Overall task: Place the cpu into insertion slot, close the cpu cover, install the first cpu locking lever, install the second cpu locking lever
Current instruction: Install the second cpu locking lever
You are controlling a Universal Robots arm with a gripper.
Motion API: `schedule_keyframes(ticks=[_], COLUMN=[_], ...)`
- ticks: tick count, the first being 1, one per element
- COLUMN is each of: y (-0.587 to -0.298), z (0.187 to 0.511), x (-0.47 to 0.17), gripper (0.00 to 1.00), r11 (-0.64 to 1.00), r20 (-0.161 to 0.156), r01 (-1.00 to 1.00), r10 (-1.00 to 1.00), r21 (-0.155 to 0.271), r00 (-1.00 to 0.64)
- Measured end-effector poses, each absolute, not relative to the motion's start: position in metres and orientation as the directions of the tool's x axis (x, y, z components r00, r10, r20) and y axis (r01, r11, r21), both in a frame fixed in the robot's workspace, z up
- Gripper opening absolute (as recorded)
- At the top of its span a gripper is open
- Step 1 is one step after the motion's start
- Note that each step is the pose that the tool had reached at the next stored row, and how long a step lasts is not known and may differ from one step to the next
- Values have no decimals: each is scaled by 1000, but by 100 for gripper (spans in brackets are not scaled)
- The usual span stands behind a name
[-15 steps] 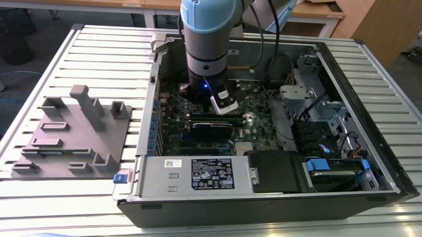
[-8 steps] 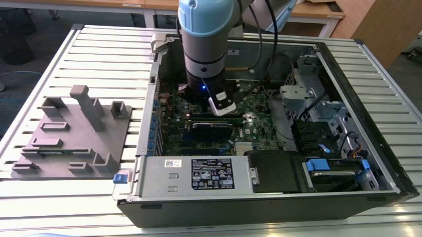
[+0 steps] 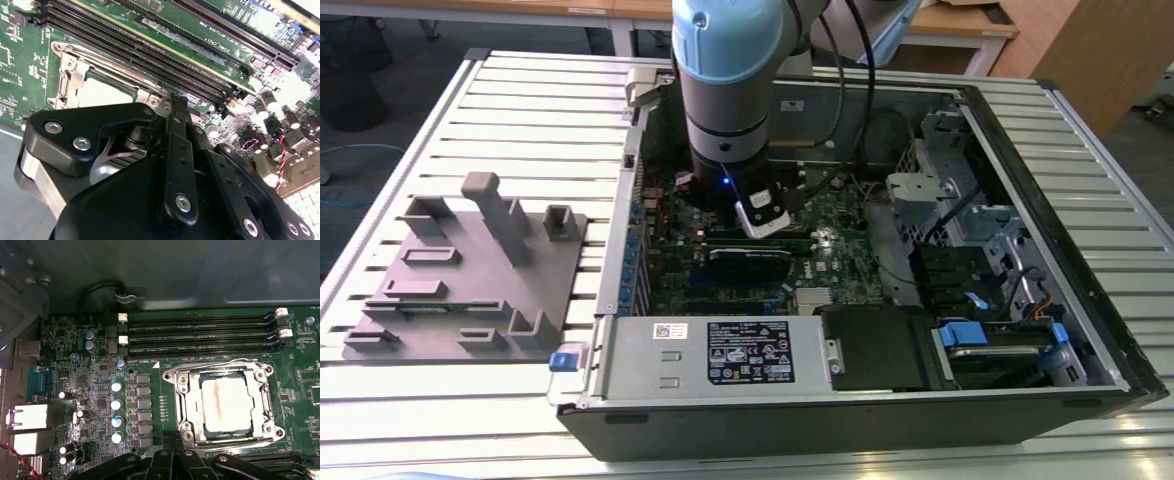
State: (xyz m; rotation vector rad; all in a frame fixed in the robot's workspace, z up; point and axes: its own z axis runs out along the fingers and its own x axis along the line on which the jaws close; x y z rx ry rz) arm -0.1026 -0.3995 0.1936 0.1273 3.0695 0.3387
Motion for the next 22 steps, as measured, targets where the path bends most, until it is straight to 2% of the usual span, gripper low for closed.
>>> schedule_keyframes(ticks=[11, 22], y=[-400, -399], z=[192, 206], x=[-104, -103], gripper=[11, 11], r11=[972, 974], r20=[-41, -42], r01=[76, 76], r10=[87, 87], r21=[223, 214], r00=[-995, -995])
